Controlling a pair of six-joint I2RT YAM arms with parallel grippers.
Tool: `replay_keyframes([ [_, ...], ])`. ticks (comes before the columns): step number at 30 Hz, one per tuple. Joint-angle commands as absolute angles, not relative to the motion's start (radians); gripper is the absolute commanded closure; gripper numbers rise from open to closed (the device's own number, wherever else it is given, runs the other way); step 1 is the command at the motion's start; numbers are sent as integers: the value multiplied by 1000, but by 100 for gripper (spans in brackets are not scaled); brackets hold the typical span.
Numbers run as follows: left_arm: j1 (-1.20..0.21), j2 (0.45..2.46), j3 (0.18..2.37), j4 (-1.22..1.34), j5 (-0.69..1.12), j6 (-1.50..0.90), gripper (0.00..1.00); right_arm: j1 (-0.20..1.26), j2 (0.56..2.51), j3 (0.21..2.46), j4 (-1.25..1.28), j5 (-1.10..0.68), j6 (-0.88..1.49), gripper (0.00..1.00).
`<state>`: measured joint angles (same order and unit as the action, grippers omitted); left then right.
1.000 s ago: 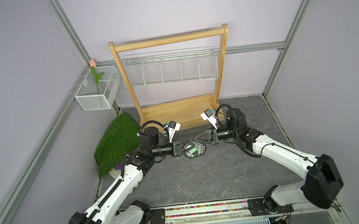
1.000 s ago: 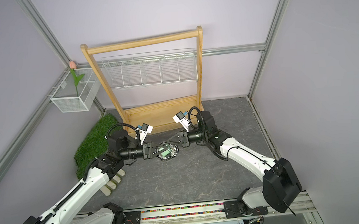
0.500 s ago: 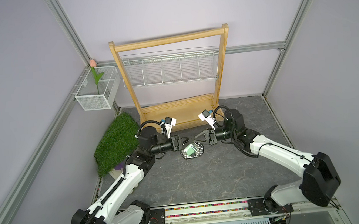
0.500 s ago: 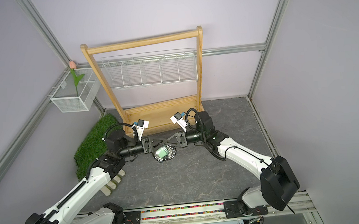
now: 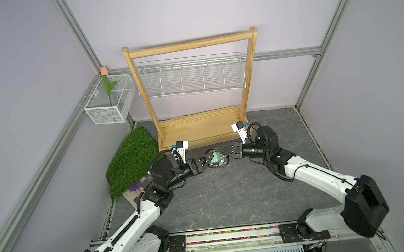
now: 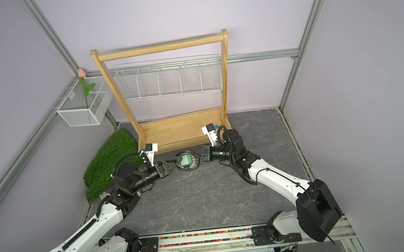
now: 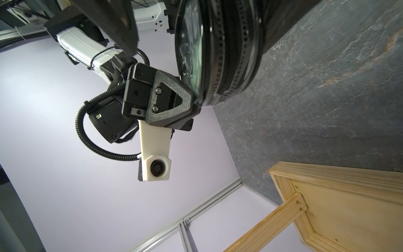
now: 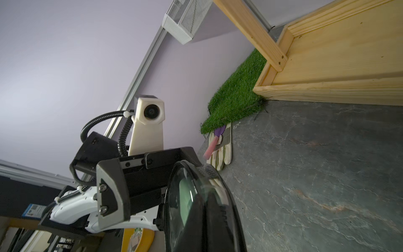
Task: Pack away charging kits
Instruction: Adjust the storage bag.
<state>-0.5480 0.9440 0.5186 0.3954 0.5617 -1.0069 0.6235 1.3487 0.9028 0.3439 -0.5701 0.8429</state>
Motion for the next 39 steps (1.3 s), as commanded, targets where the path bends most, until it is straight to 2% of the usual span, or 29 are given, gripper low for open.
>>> replay_keyframes([
  [1,-567,994,475,542,454,-1107,16,624,1343,886,535,-455,961,94],
  [10,-580,1161,469,744,395,-1131,18,685,1419,860,634,-392,1034,94],
  [12,-580,1200,469,818,383,-1156,21,703,1441,841,693,-370,1068,94],
  [14,-580,1227,473,867,380,-1179,31,712,1454,828,724,-352,1084,94],
  [16,-580,1247,470,911,383,-1204,36,714,1457,821,720,-333,1090,94],
  [19,-580,1250,464,939,387,-1222,49,714,1452,814,720,-318,1087,94],
  [24,-578,1191,453,886,346,-1216,76,711,1435,830,684,-360,1062,93],
  [25,-574,1178,452,878,346,-1218,80,711,1424,836,656,-368,1048,85],
  [27,-552,1142,467,821,377,-1220,82,705,1385,865,558,-401,986,63],
  [30,-507,1091,506,713,467,-1215,83,694,1295,925,322,-431,826,49],
  [35,-436,1067,639,494,727,-1167,86,688,1172,1042,-97,-465,479,45],
  [39,-432,1096,735,443,920,-1176,90,717,1144,1129,-342,-466,258,52],
])
